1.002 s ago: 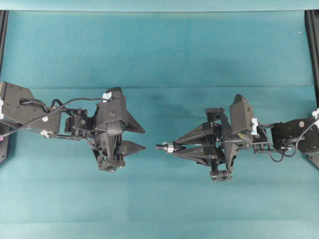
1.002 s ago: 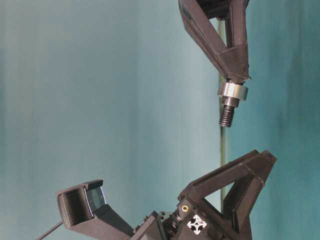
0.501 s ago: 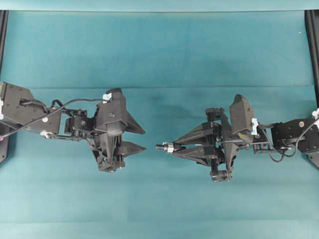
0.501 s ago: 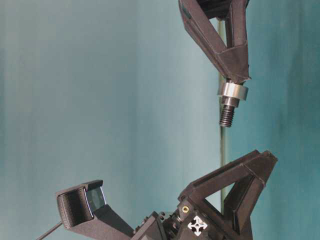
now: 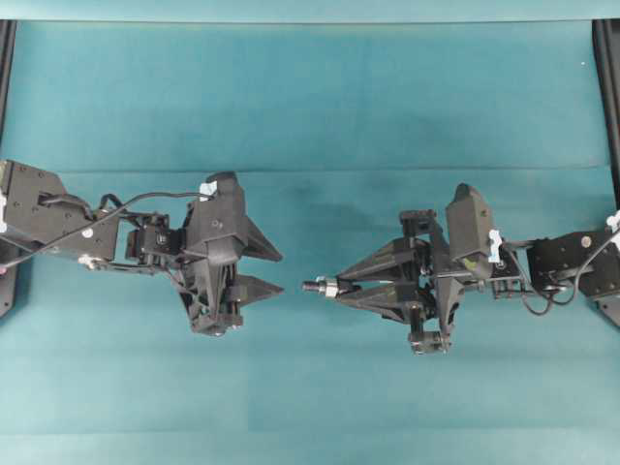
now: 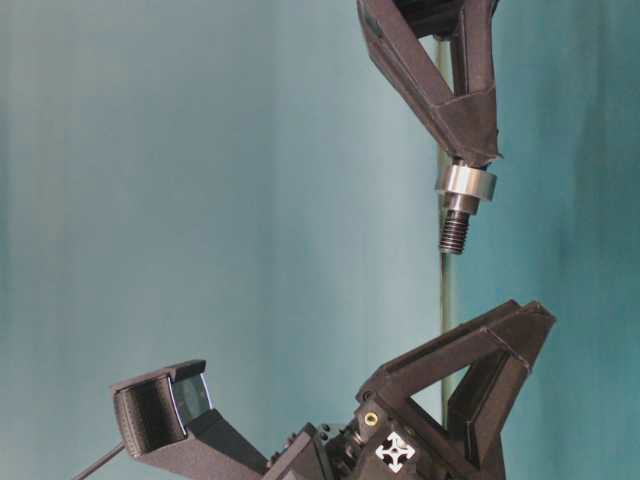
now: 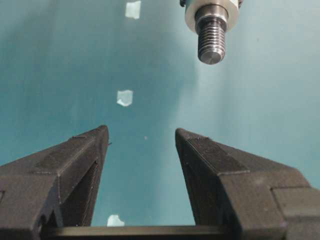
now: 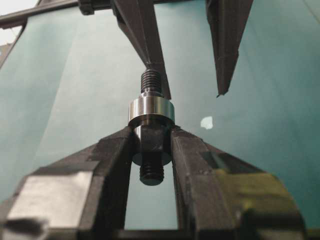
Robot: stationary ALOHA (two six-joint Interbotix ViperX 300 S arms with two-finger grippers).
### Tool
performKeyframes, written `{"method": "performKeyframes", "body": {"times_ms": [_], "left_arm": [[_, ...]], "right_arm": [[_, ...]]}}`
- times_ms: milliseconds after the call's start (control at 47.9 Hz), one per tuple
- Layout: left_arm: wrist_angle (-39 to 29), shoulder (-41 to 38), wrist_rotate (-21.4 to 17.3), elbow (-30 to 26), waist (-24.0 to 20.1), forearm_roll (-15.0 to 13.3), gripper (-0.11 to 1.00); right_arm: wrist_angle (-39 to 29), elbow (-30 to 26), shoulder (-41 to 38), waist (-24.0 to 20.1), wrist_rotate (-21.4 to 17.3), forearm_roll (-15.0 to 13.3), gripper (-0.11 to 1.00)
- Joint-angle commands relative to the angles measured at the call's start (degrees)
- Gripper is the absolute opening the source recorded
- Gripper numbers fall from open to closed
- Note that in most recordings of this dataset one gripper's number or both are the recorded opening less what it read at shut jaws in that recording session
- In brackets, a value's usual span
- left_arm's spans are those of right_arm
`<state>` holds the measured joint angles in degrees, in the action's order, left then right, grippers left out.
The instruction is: Insert the washer onto the shaft with both hands.
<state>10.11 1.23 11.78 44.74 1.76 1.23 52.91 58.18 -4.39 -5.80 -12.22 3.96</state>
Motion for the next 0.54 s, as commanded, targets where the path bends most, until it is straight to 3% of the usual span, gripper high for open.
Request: {"method": "performKeyframes", "body": {"times_ms": [0, 522], "left_arm": [[0.4, 0.6, 0.0, -0.4, 0.2, 0.1, 0.63], [0.2, 0.4, 0.0, -0.4, 0.4, 0.1, 0.63]], "right_arm": [[0.4, -0.8, 0.4, -0.2, -0.5, 0.0, 0.0], [-0.2, -0.8, 0.5, -0.2, -0.5, 0.0, 0.0]]}}
